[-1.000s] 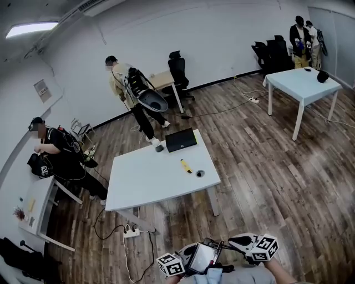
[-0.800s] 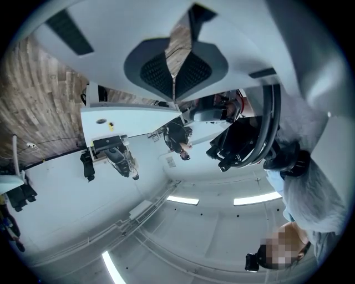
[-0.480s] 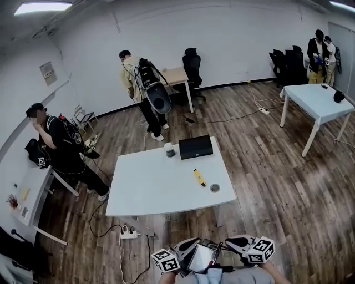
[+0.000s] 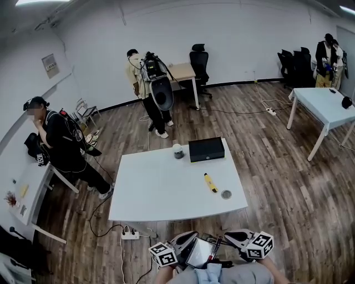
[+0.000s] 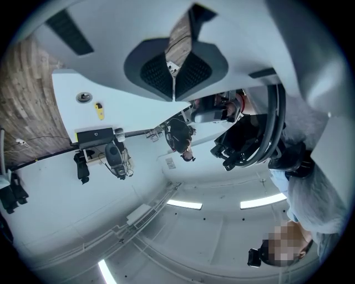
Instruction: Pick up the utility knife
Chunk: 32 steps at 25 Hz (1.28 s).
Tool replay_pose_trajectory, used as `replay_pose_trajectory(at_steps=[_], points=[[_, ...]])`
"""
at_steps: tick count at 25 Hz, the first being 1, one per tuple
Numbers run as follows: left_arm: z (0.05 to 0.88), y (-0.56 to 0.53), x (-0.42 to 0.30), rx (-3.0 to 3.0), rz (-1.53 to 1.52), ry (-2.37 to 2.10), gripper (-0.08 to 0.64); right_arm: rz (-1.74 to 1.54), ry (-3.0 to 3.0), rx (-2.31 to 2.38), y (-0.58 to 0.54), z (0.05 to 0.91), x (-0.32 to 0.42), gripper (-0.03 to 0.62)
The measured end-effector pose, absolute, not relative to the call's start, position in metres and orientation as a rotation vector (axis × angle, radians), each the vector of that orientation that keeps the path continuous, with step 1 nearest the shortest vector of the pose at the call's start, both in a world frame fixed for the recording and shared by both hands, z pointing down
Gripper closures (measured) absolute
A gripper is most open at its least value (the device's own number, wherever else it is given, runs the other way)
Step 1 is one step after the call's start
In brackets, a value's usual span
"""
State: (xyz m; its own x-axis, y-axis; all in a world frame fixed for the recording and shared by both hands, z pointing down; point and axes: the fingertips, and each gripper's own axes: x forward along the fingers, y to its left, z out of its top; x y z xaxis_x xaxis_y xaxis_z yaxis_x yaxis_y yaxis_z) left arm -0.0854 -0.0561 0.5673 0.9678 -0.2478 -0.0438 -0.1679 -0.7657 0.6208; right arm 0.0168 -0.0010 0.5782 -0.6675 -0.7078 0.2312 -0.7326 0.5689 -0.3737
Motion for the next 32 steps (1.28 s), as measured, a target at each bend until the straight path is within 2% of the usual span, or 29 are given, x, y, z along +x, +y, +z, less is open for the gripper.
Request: replay_pose_trajectory(at_steps=[15,24,32], points=[[0.579,-0.089,-0.086,2.414,-0.164,-0.371,0.541,0.706,-2.726,1.184,-0.053,0.590,0.025,0.561],[0.566,-0.122,-0.072,2.395,-0.227,-0.539,0.541,0.663,-2.686,0.961,-0.114,0.603,0.047,0.561],[0.573,-0.131,-0.073,2.350,-0.253,-0.650,0.541,0.690,-2.619,1.017,-0.180,0.629,0.069,0.561]])
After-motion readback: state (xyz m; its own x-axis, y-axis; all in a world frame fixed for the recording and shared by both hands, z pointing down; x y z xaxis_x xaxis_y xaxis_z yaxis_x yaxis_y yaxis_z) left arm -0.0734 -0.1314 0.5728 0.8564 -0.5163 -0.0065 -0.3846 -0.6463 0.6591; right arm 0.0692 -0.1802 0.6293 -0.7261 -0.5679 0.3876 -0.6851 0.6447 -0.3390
